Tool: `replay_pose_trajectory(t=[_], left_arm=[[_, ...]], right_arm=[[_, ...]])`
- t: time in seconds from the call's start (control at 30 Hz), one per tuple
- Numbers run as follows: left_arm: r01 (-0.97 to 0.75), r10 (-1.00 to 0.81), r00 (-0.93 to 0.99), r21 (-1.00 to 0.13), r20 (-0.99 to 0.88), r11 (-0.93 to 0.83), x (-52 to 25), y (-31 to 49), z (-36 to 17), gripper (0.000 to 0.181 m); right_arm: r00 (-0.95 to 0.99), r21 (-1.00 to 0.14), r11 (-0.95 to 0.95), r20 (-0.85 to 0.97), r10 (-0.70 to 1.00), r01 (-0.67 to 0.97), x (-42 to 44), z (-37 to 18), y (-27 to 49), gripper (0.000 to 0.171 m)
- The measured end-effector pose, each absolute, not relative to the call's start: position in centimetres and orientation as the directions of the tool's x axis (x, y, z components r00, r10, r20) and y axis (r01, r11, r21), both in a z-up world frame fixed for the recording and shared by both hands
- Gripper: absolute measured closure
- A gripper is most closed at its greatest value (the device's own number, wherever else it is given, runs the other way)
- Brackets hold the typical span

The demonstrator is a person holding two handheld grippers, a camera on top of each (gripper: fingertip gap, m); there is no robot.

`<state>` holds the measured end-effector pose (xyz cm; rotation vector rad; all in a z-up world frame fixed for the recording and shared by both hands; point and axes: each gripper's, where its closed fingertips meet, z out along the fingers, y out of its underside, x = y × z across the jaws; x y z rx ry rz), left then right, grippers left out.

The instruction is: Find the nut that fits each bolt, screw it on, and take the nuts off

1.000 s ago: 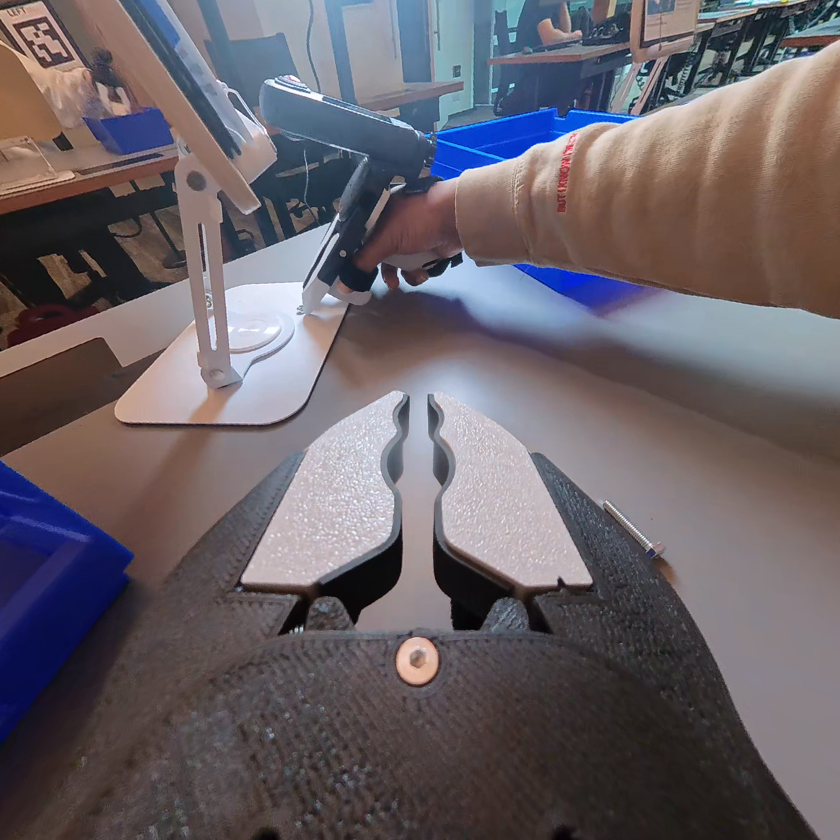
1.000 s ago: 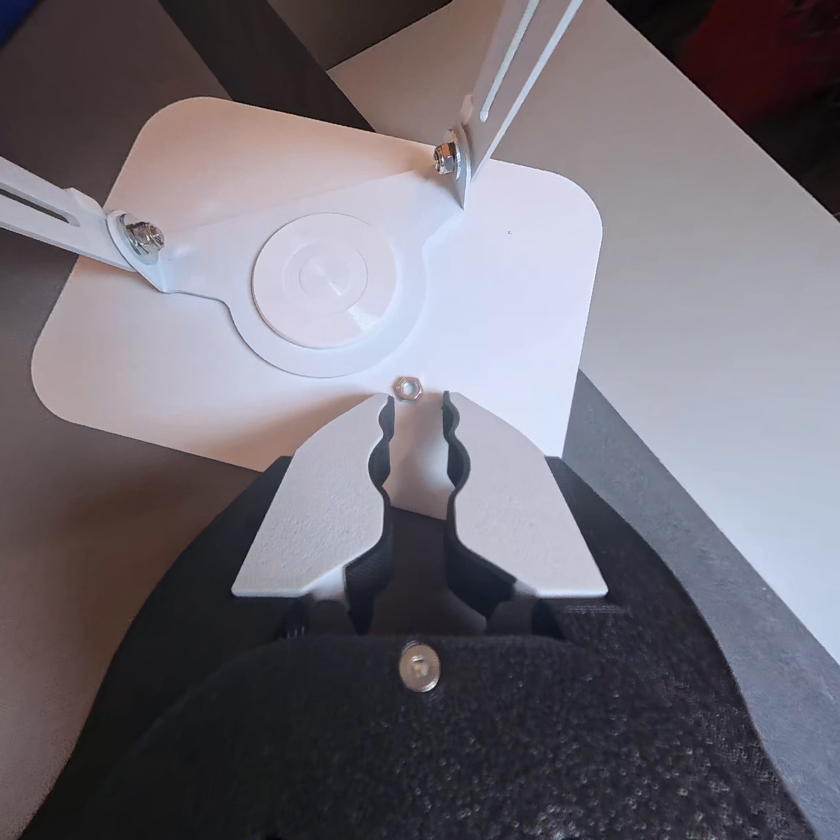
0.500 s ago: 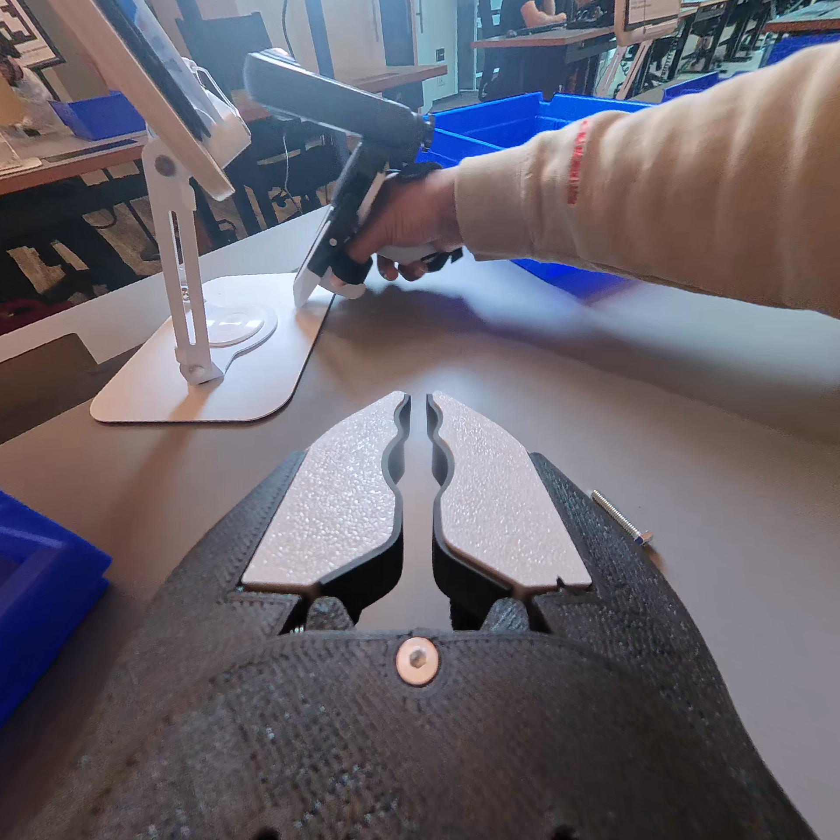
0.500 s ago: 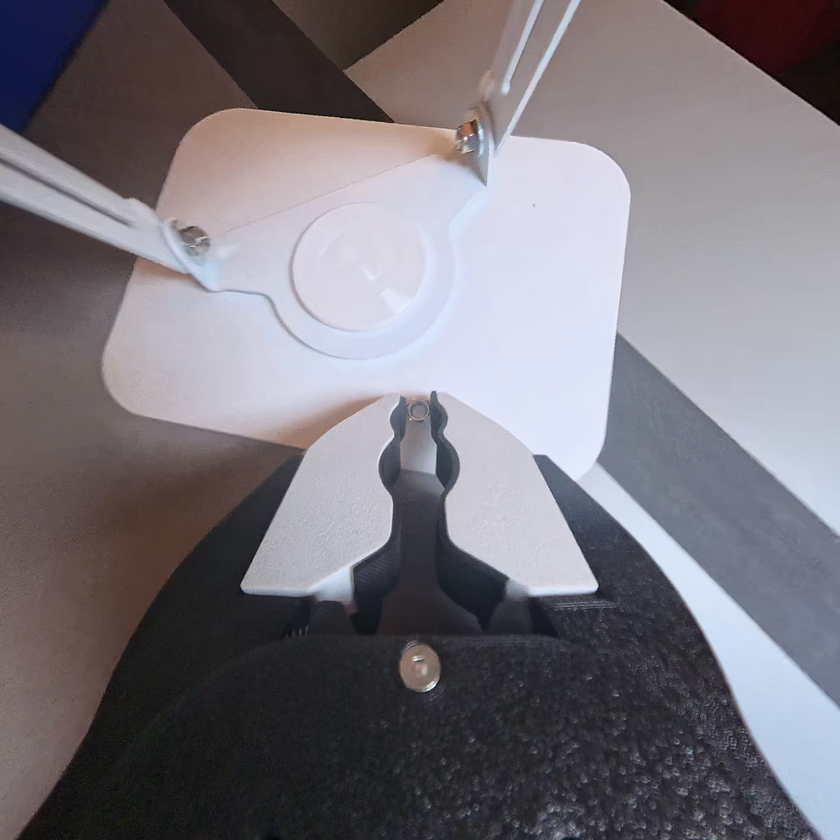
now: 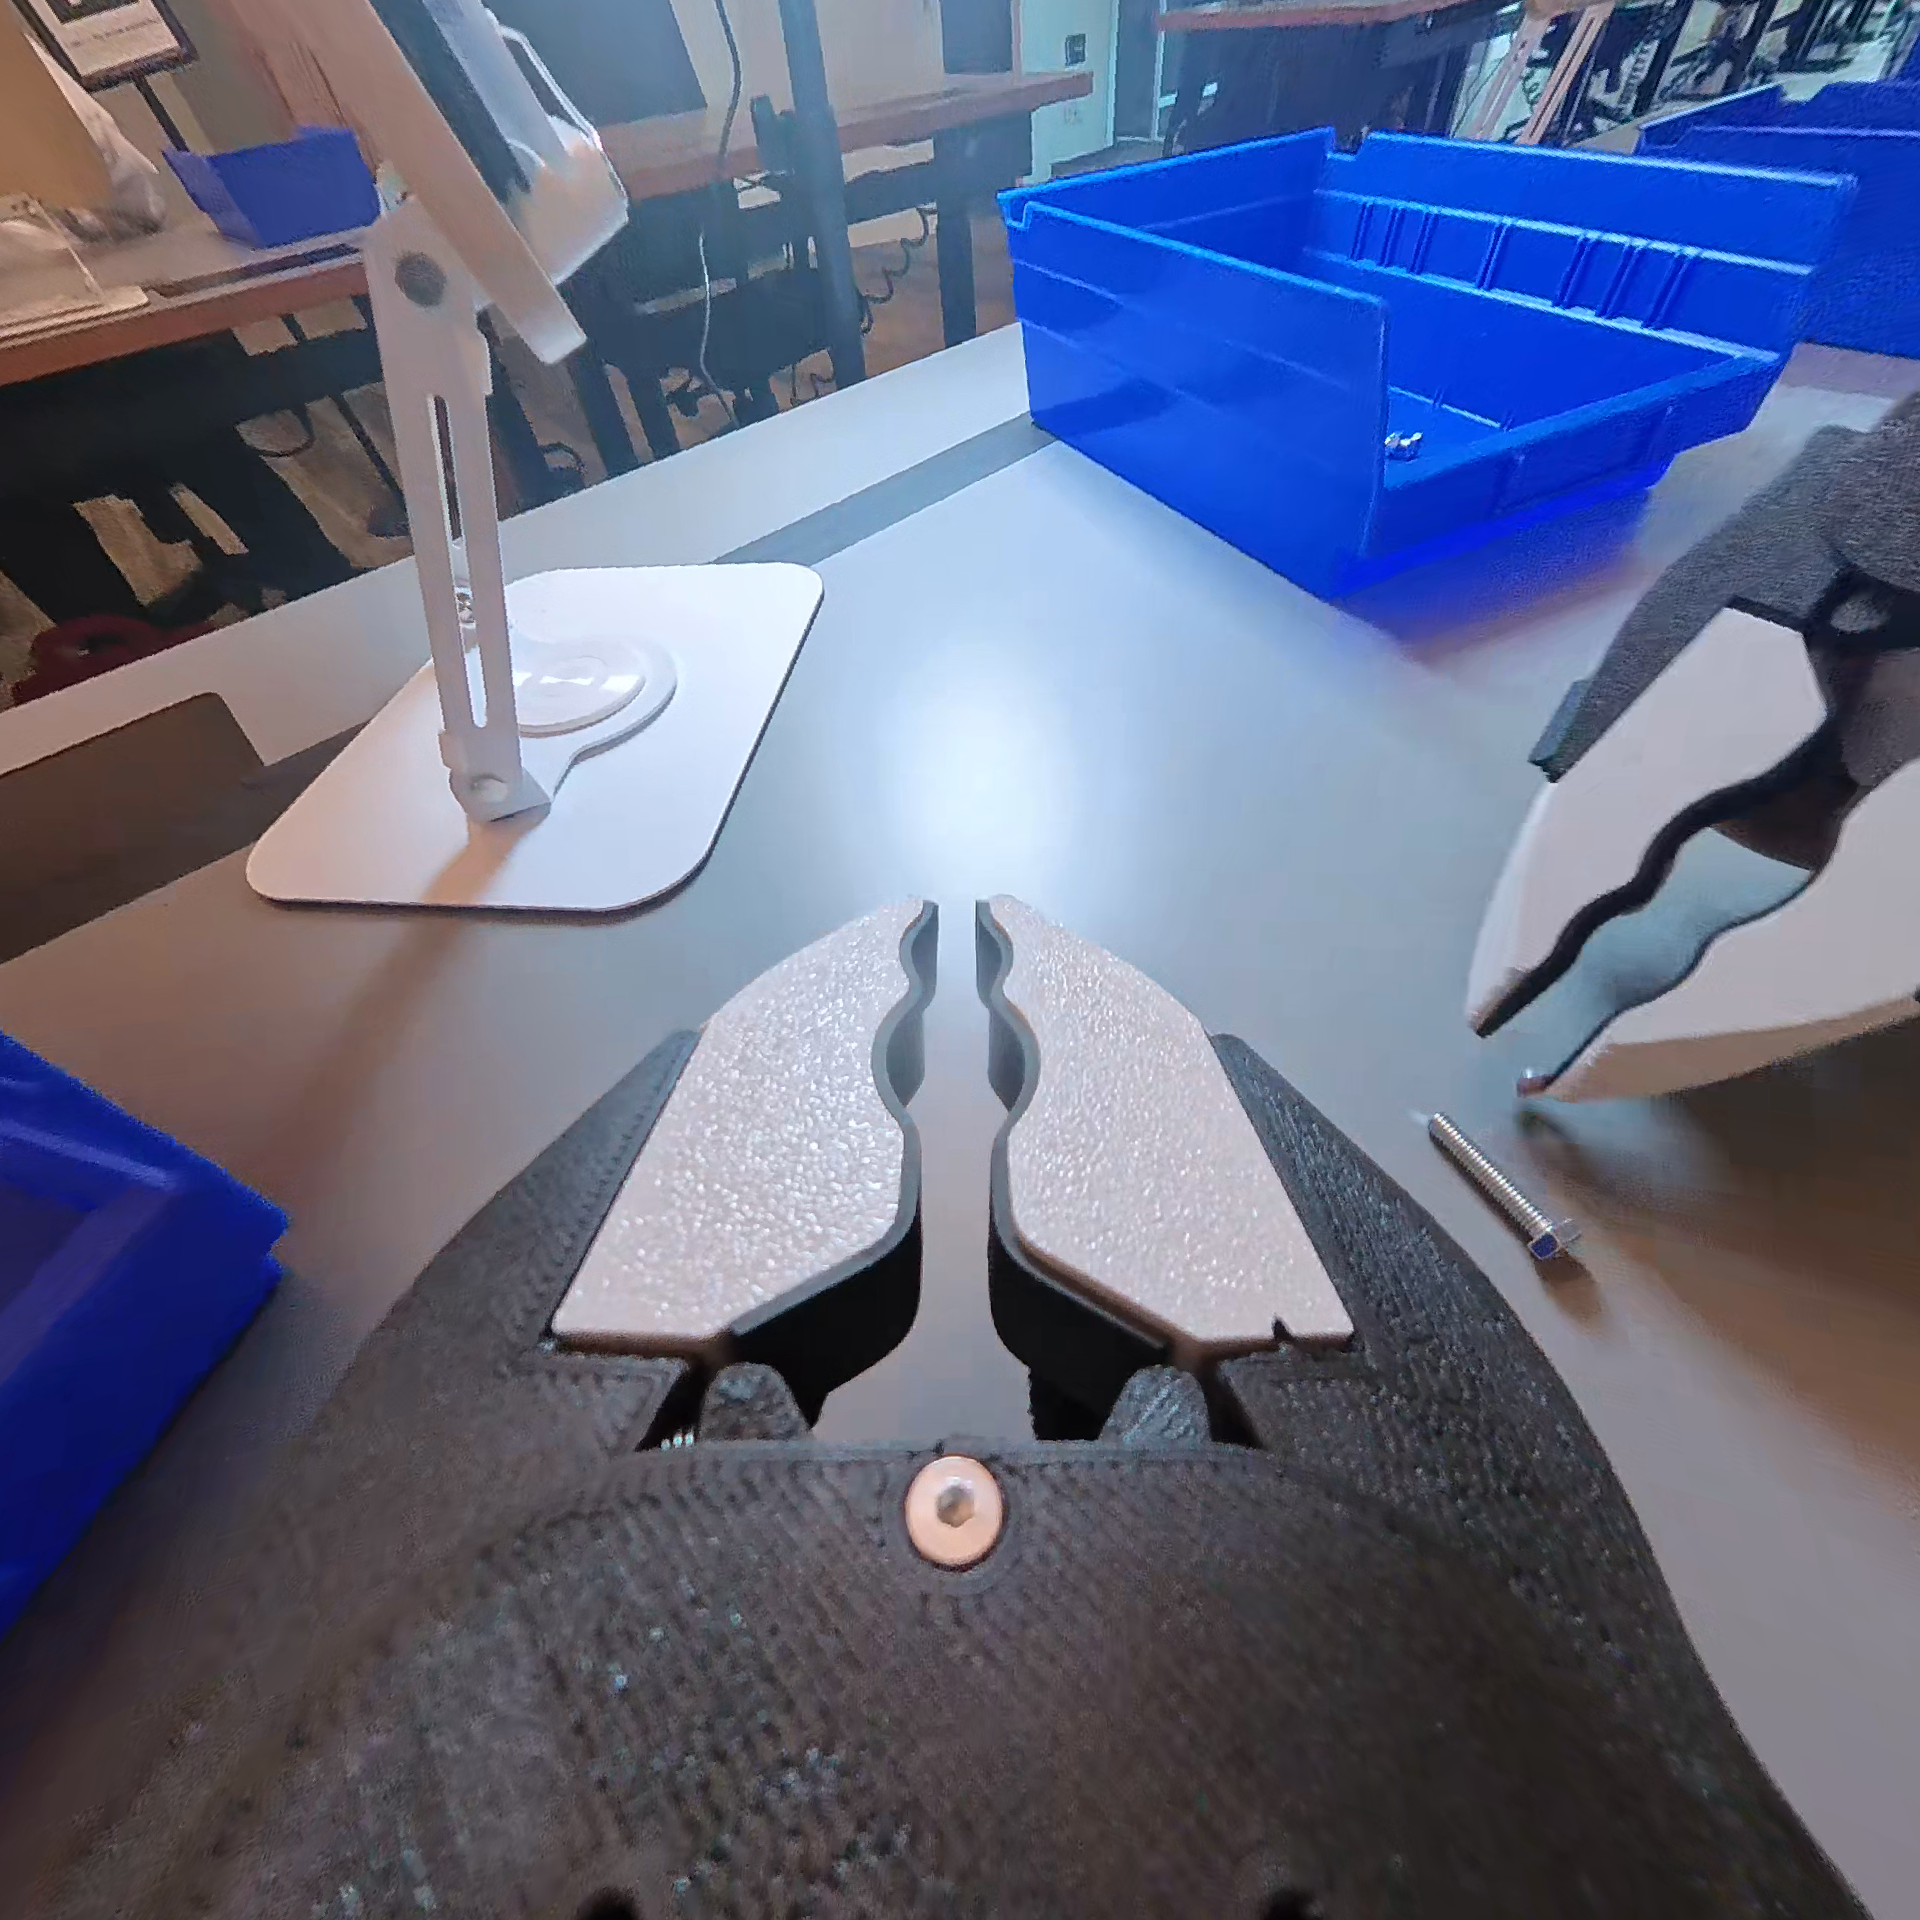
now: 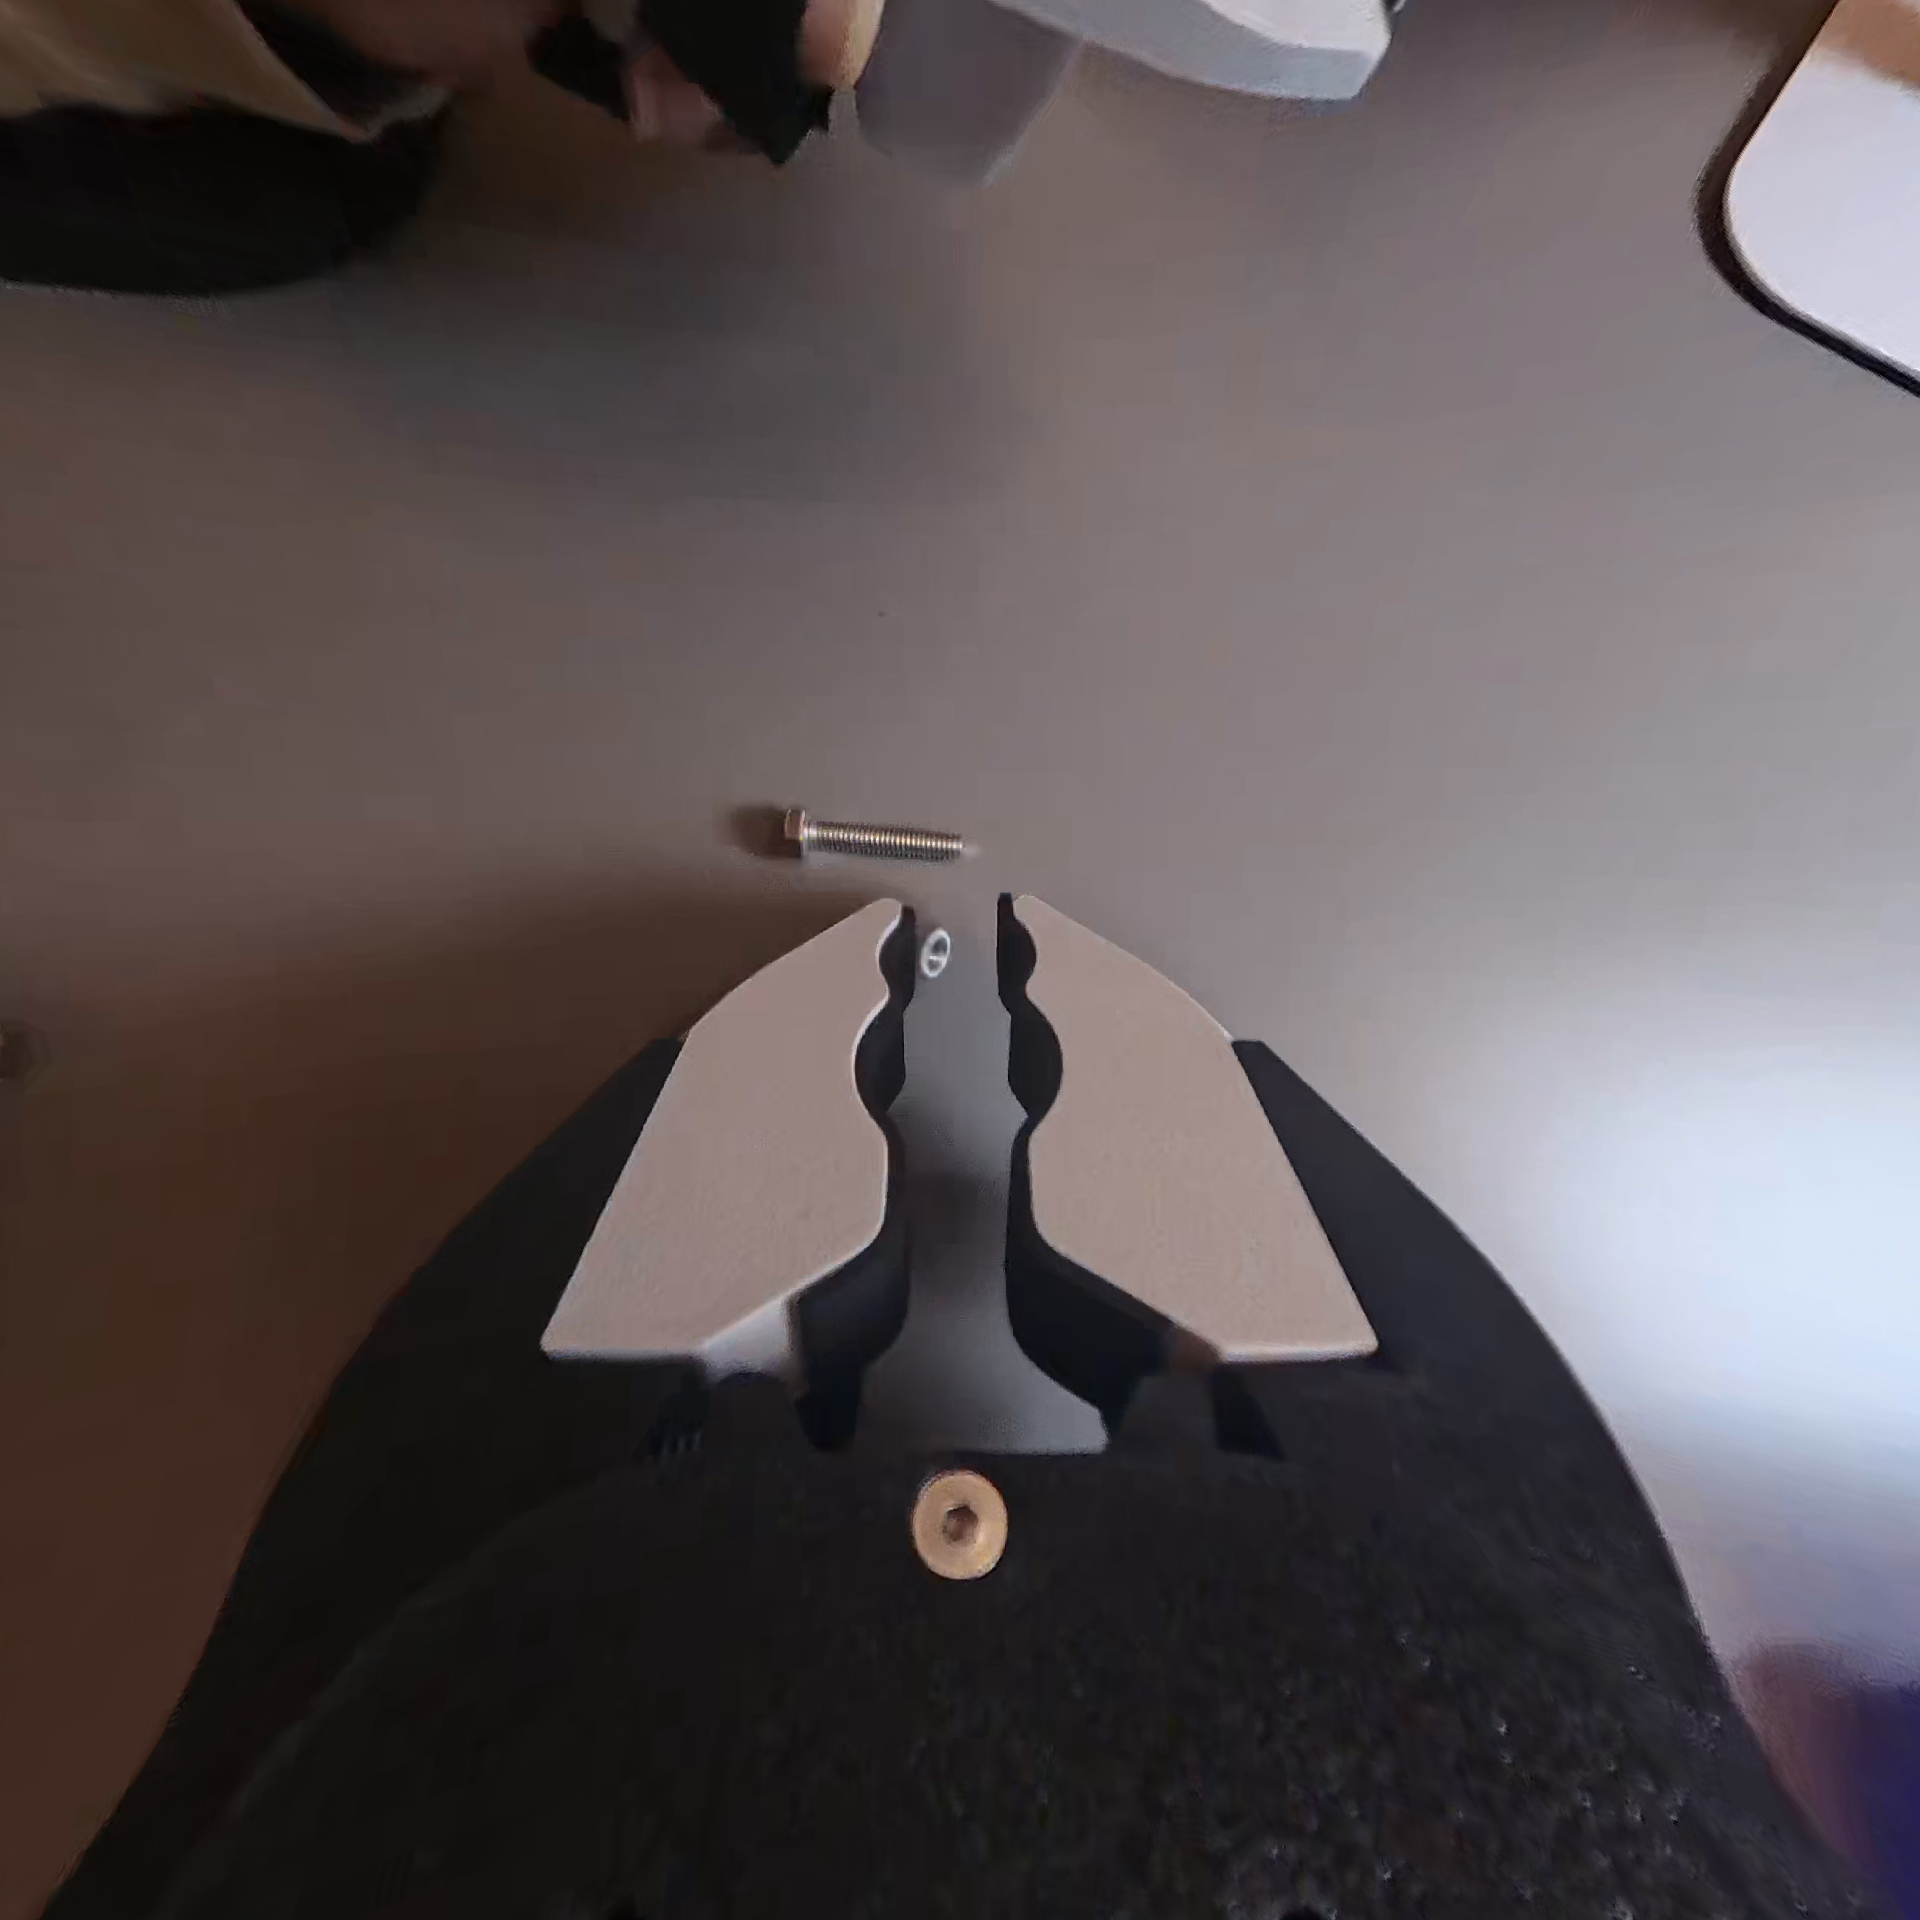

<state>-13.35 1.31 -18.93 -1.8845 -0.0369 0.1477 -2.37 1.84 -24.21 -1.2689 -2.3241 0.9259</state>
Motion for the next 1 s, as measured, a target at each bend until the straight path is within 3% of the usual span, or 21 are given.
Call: replay_pose_trajectory(t=[0.1,0.3,0.43,0.57,0.67,0.77,1.0], left_arm=[[-0.043,0.127,0.988,-0.952,-0.085,-0.303,-13.6,1.2,-18.9,0.172],[0.023,0.238,0.971,-0.986,-0.018,-0.165,-14.7,0.9,-15.7,0.154],[-0.020,0.341,0.939,-0.998,-0.038,-0.055,-17.3,2.3,-11.1,0.144],[-0.008,0.419,0.908,-1.000,-0.005,0.005,-21.6,5.3,-6.4,0.143],[0.026,0.318,0.948,-1.000,0.021,-0.012,-22.0,7.5,-5.9,0.166],[-0.046,0.335,0.940,-0.998,-0.061,-0.051,-22.7,6.9,-5.9,0.166],[0.069,0.434,0.899,-0.997,0.050,-0.030,-30.3,3.7,-5.9,0.160]], right_arm=[[-0.562,-0.668,0.431,0.023,0.827,0.607,-1.9,-25.1,1.4,0.142],[-0.442,-0.864,0.250,0.036,0.896,0.437,-3.4,-19.9,2.6,0.127],[-0.299,-0.940,0.112,0.011,0.954,0.323,-2.9,-17.3,5.8,0.127],[-0.278,-0.947,0.042,-0.051,0.959,0.320,-1.9,-17.4,6.8,0.128],[-0.283,-0.944,0.092,-0.002,0.959,0.318,-1.0,-17.5,6.9,0.129],[-0.270,-0.943,0.131,0.046,0.962,0.306,-0.3,-17.8,7.6,0.130],[-0.256,-0.955,0.081,0.006,0.967,0.286,-0.3,-17.4,8.2,0.132]])
